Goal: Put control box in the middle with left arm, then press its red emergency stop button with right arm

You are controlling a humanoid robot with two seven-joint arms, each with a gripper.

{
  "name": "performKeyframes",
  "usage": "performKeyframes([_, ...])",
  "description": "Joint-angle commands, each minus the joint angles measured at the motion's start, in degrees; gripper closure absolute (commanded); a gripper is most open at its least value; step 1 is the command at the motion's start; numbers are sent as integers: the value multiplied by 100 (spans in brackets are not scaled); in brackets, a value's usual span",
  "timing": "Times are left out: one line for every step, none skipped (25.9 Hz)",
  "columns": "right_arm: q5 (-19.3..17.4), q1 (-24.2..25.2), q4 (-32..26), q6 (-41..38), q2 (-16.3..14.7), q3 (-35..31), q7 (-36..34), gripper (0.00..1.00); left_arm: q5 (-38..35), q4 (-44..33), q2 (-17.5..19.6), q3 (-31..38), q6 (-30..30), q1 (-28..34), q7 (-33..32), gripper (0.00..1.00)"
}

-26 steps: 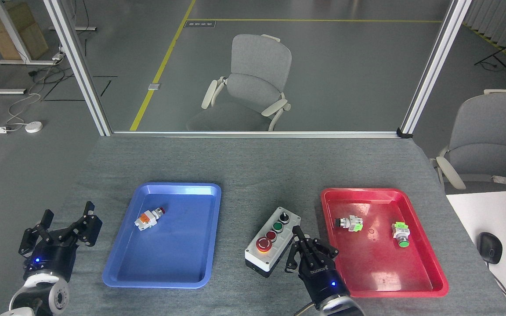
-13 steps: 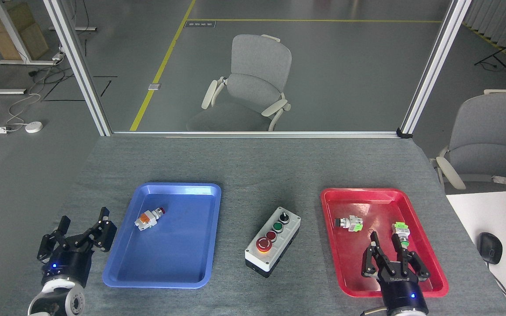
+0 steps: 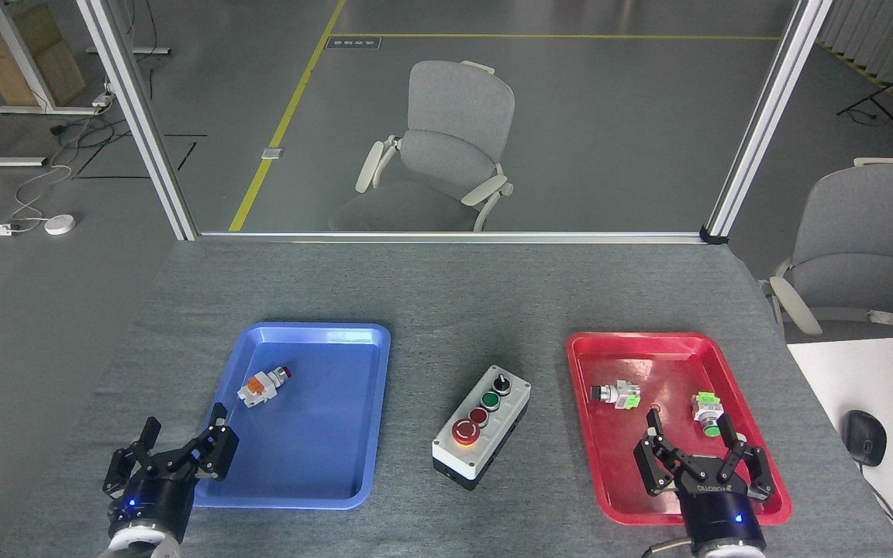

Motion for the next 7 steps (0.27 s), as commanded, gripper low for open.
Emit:
performKeyframes([-1,69,-12,-77,-15,3,0,1,86,11,-29,4,14,-1,80,1])
performKeyframes([-1,78,-47,-77,-33,3,9,1,95,28,-29,5,14,-1,80,1])
performKeyframes([8,87,-56,-77,-59,3,9,1,95,28,-38,5,14,-1,80,1])
performKeyframes([-1,78,-64,-59,-68,3,0,1,95,28,-38,5,14,-1,80,1])
performKeyframes([-1,78,-64,-59,-85,3,9,1,95,28,-38,5,14,-1,80,1])
performKeyframes([8,87,-64,-51,-112,3,9,1,95,28,-38,5,14,-1,81,1])
performKeyframes([8,78,-64,-51,-129,3,9,1,95,28,-38,5,14,-1,80,1])
